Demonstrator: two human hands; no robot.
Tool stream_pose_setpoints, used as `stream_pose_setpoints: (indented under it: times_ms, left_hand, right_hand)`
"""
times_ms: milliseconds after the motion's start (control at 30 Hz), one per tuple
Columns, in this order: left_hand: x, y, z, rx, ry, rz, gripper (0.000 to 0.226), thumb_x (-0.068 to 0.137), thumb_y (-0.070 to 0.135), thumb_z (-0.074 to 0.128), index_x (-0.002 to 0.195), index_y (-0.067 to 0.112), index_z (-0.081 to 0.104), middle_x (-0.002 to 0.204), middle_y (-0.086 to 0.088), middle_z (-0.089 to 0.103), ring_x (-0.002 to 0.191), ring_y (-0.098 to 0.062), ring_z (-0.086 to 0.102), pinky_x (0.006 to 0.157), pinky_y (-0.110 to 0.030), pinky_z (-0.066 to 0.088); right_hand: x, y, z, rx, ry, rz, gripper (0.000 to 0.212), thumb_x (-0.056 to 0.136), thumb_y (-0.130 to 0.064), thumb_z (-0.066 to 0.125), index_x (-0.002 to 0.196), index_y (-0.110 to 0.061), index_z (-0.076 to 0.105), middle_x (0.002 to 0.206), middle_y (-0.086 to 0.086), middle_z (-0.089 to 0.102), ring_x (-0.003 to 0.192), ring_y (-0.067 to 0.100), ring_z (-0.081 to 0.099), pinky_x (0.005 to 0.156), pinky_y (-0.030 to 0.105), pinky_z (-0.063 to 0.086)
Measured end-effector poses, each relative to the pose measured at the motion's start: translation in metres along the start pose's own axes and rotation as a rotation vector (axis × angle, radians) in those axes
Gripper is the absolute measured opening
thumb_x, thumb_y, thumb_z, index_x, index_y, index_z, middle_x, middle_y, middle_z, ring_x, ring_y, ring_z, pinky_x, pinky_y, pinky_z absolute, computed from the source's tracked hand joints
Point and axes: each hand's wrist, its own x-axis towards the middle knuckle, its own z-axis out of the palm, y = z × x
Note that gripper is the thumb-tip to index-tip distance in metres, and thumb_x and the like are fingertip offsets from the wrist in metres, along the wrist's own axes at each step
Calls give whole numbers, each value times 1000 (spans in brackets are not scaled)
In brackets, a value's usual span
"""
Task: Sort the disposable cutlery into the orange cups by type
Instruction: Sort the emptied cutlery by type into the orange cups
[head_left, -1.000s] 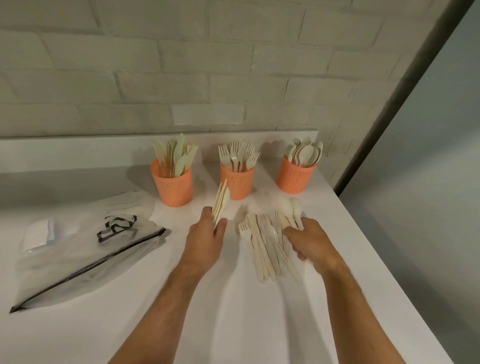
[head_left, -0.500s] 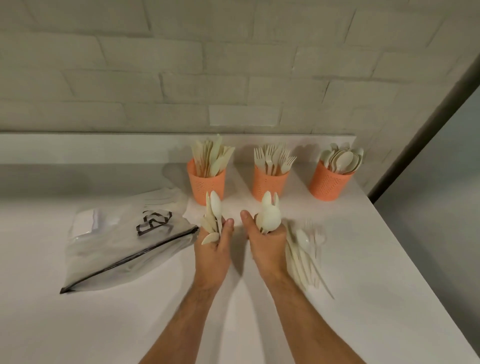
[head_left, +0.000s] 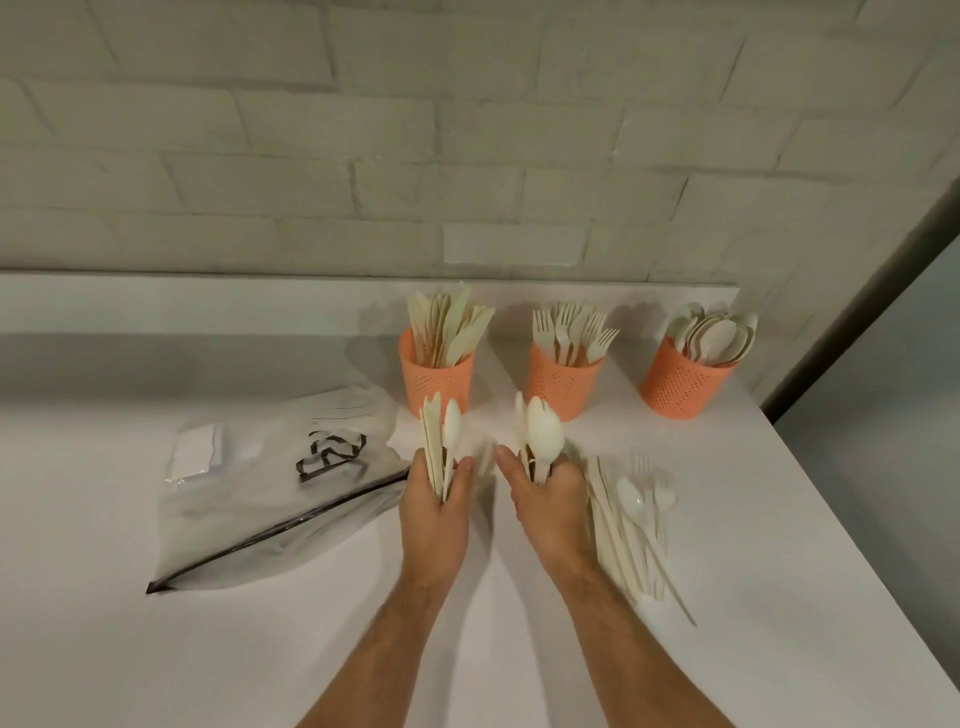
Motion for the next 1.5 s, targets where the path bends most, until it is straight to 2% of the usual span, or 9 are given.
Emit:
stream_pose_setpoints:
  times_ms: [133, 333, 433, 533, 667, 800, 1033, 1267, 1500]
  left_hand:
    - [-1, 14, 6, -244, 21, -288, 9, 96, 17, 60, 89, 12, 63, 56, 0, 47, 48, -13, 46, 47, -26, 43]
    - [-11, 34, 14, -598, -188, -498, 24, 101, 23, 52, 117, 12, 66, 106, -13, 74, 100, -26, 71, 86, -41, 58]
    - [-15, 37, 14, -603, -290, -505, 31, 101, 31, 50, 120, 12, 66, 109, -13, 74, 105, -23, 70, 97, -42, 52]
    - [-14, 35, 12, -556, -353, -520, 30, 101, 31, 48, 123, 17, 63, 110, -10, 74, 104, -23, 70, 85, -36, 55]
    - [-13, 29, 7, -599, -429, -495, 29, 102, 25, 47, 129, 20, 56, 116, -10, 71, 108, -24, 68, 93, -43, 53]
    - [-14, 25, -2, -602, -431, -504, 20, 96, 22, 58, 114, 14, 57, 73, -5, 59, 56, -16, 52, 52, -30, 46]
    - [-18, 24, -14, 39, -440, -52, 26, 93, 17, 63, 115, 31, 59, 81, 18, 65, 71, -1, 58, 66, -19, 48]
    - [-13, 29, -19, 474, -300, 312, 42, 89, 17, 57, 127, 31, 50, 88, 8, 64, 76, -10, 58, 68, -29, 49]
    - [-13, 38, -27, 720, -240, 430, 55, 90, 24, 59, 142, 30, 41, 115, 4, 65, 102, -23, 61, 79, -38, 51]
  right_hand:
    - [5, -20, -6, -155, -122, 59, 22, 95, -39, 64, 84, -19, 61, 67, -13, 61, 56, -8, 56, 55, 8, 41]
    - [-3, -30, -2, -184, -308, 167, 36, 101, -45, 36, 106, -30, 68, 97, -6, 74, 96, 10, 68, 91, 37, 52]
    - [-11, -26, 5, -337, -216, 1, 31, 106, -25, 35, 110, -22, 65, 105, 2, 62, 98, 12, 61, 86, 21, 50]
    - [-19, -26, 2, -438, -256, -36, 31, 108, -24, 33, 122, -18, 61, 114, 2, 46, 98, 5, 51, 80, 5, 42]
    - [-18, -30, -8, -858, -273, -144, 29, 106, -33, 37, 112, -28, 64, 113, -8, 38, 106, 14, 33, 90, 31, 30]
    - [-4, -48, -32, -783, -523, -145, 20, 100, -36, 52, 95, -36, 72, 112, -12, 42, 110, 14, 38, 97, 32, 34]
    - [35, -125, -63, -430, -622, -261, 35, 91, -18, 71, 118, -41, 68, 111, -13, 60, 90, 2, 57, 81, 17, 48]
    - [56, -162, -41, -907, -1021, -277, 37, 79, -48, 79, 114, -49, 69, 101, -30, 62, 95, -12, 56, 89, 21, 44]
    - [61, -179, -34, -877, -1137, -200, 26, 79, -31, 84, 104, -27, 79, 82, -11, 74, 74, -3, 63, 73, 20, 51]
